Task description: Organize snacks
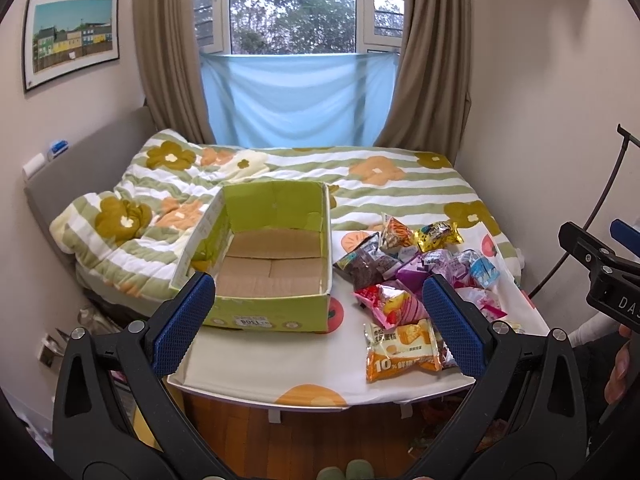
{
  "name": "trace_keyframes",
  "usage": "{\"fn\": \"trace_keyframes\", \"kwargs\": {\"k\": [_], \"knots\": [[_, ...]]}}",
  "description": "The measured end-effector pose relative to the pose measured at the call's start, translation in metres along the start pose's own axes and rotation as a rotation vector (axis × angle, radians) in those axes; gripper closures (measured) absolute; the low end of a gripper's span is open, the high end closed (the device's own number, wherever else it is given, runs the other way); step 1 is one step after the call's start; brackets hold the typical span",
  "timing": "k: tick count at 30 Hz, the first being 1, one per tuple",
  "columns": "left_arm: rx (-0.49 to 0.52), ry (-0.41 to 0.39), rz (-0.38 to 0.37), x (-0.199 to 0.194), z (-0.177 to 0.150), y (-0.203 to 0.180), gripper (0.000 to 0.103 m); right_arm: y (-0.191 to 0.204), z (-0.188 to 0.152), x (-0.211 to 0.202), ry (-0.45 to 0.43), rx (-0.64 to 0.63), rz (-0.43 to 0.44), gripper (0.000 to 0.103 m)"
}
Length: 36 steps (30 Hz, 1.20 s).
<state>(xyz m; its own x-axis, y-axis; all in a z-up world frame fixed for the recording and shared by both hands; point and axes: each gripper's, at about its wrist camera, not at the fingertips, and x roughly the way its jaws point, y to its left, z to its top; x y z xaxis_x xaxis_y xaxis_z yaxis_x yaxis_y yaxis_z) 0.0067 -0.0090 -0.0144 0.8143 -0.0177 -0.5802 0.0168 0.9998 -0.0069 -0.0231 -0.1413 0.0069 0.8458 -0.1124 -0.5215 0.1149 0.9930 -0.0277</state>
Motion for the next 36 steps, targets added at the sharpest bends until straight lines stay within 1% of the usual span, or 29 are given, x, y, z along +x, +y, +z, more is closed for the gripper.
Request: {"fn": "trace_keyframes", "kwargs": {"k": [4, 7, 11, 13, 16, 18, 22, 25, 27, 29, 33, 36], "knots": [[0.016, 0.049, -0.037, 0.009, 0.001, -0.004, 0.001, -0.009, -0.003, -0.002, 0.008, 0.02, 0.001, 0.0], [0.024, 0.102, -0.078, 0.025, -0.004, -0.006, 0.001, -0.02, -0.009, 0.0, 0.027, 0.04, -0.013, 0.0], [0.021, 0.192, -0.159, 0.059, -0.019, -0.015, 0.001, -0.034, -0.023, 0.01, 0.075, 0.044, -0.053, 0.0], [0.025, 0.235, -0.176, 0.077, -0.027, -0.024, 0.001, -0.042, -0.032, 0.017, 0.095, 0.04, -0.062, 0.0], [0.017, 0.306, -0.199, 0.107, -0.042, -0.039, 0.001, -0.055, -0.048, 0.033, 0.141, 0.046, -0.047, 0.0], [0.01, 0.341, -0.219, 0.123, -0.052, -0.047, 0.001, -0.064, -0.059, 0.048, 0.179, 0.049, -0.017, 0.0], [0.011, 0.432, -0.226, 0.159, -0.071, -0.066, 0.001, -0.079, -0.085, 0.086, 0.259, 0.032, 0.03, 0.0], [-0.008, 0.495, -0.226, 0.19, -0.086, -0.081, 0.001, -0.09, -0.104, 0.121, 0.339, 0.03, 0.061, 0.0], [-0.015, 0.522, -0.22, 0.209, -0.092, -0.091, 0.001, -0.096, -0.115, 0.146, 0.394, 0.034, 0.08, 0.0], [-0.015, 0.554, -0.213, 0.228, -0.1, -0.101, 0.001, -0.102, -0.123, 0.161, 0.429, 0.039, 0.098, 0.0], [-0.021, 0.616, -0.193, 0.254, -0.11, -0.111, 0.001, -0.109, -0.138, 0.193, 0.502, 0.036, 0.127, 0.0], [-0.025, 0.655, -0.18, 0.269, -0.119, -0.116, 0.001, -0.109, -0.144, 0.206, 0.534, 0.026, 0.143, 0.0]]}}
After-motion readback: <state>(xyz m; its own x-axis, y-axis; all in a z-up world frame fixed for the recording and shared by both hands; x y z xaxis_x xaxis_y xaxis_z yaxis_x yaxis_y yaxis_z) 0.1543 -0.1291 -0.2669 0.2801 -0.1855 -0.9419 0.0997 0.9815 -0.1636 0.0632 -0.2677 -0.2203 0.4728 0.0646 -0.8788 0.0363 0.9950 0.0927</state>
